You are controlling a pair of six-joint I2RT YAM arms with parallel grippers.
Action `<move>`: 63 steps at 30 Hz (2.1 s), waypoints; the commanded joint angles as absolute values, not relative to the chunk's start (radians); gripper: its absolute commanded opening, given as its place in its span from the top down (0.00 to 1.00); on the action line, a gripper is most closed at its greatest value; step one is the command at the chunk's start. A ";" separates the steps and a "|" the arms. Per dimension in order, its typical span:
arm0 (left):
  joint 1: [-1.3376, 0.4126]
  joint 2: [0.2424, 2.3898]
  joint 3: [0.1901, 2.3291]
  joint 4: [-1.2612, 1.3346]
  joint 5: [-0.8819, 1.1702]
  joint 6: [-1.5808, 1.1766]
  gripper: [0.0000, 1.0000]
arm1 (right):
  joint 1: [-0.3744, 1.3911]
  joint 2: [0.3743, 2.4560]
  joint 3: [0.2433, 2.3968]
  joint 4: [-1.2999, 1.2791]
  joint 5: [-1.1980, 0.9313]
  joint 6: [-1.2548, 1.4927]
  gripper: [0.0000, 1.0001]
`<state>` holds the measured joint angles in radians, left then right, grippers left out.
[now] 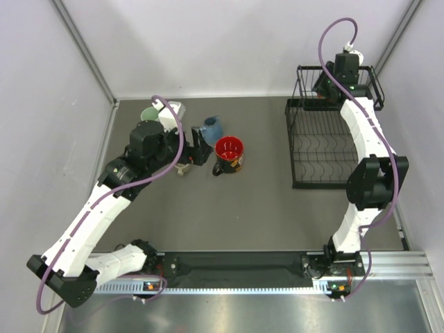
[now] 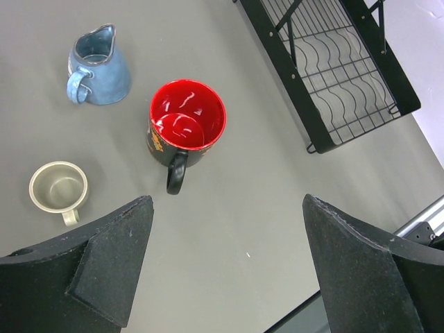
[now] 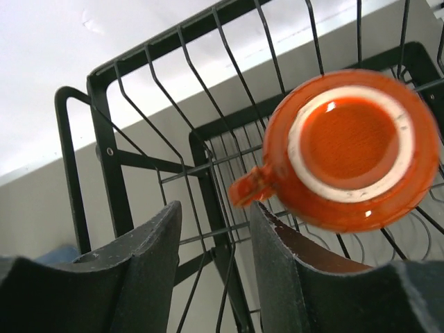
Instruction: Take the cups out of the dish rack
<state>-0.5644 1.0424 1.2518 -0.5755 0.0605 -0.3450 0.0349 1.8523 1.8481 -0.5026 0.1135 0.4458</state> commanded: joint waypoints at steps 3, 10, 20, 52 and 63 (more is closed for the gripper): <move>-0.565 1.031 1.259 -0.517 0.046 -0.331 0.07 | 0.017 1.868 1.936 -0.574 0.170 0.414 0.55; -0.565 1.031 1.264 -0.517 0.048 -0.330 0.07 | 0.014 1.873 1.950 -0.548 0.141 0.384 0.47; -0.565 1.032 1.272 -0.518 0.046 -0.325 0.07 | 0.008 1.778 1.951 -0.462 0.012 0.256 0.19; -0.565 1.060 1.235 -0.495 0.049 -0.314 0.07 | -0.242 1.770 1.816 -0.426 -0.373 -0.252 0.00; -0.565 1.062 1.235 -0.497 0.038 -0.310 0.07 | -0.252 1.858 1.888 -0.485 -0.419 -0.279 0.01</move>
<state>-0.5644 1.0637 1.2358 -0.5484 0.0502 -0.3298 -0.2432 1.8423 1.8229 -0.4877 -0.4225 -0.2581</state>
